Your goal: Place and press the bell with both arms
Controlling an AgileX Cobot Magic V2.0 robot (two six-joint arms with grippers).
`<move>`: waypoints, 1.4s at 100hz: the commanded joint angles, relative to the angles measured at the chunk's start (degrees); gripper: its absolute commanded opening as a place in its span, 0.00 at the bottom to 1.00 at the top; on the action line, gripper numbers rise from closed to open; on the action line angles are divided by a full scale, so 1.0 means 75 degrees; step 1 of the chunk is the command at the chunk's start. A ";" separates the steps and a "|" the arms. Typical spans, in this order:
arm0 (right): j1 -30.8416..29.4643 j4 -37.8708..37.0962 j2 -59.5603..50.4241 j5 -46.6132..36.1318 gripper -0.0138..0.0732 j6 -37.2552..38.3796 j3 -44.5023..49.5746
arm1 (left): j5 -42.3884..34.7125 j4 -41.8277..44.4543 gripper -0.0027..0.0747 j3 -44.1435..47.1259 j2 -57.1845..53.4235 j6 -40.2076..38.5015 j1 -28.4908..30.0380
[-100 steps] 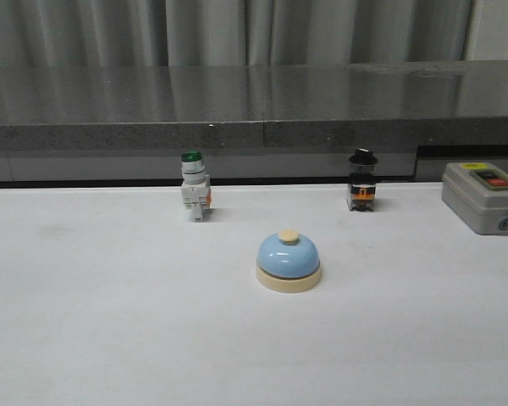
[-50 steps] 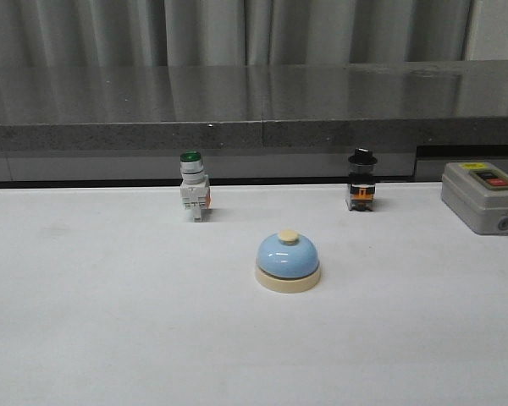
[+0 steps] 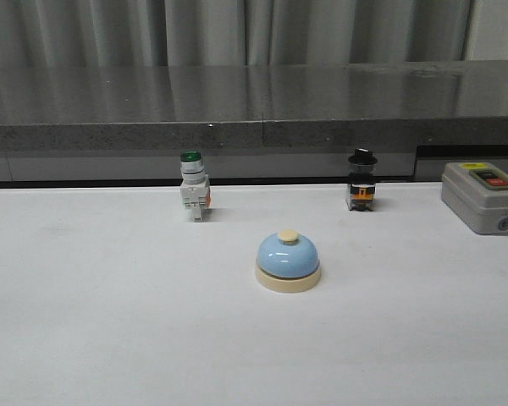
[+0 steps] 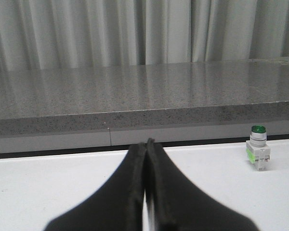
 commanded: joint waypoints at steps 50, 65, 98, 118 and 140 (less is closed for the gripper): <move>0.0015 -0.0052 -0.0151 -0.0560 0.09 -0.0035 -0.0159 | -0.0639 -0.0019 0.01 0.0323 -0.0212 -0.0075 0.0022; 0.0015 -0.0060 -0.0047 -0.0283 0.09 -0.0035 -0.0566 | -0.0639 -0.0019 0.01 0.0323 -0.0212 -0.0075 0.0022; 0.0015 -0.0099 0.1590 0.0923 0.09 -0.0035 -0.2338 | -0.0639 -0.0019 0.01 0.0323 -0.0212 -0.0075 0.0022; 0.0015 -0.0024 0.3221 0.2055 0.09 -0.0035 -0.3411 | -0.0639 -0.0019 0.01 0.0323 -0.0212 -0.0075 0.0022; 0.0015 0.0221 0.4892 0.2676 0.09 -0.0042 -0.4238 | -0.0639 -0.0019 0.01 0.0323 -0.0212 -0.0075 0.0022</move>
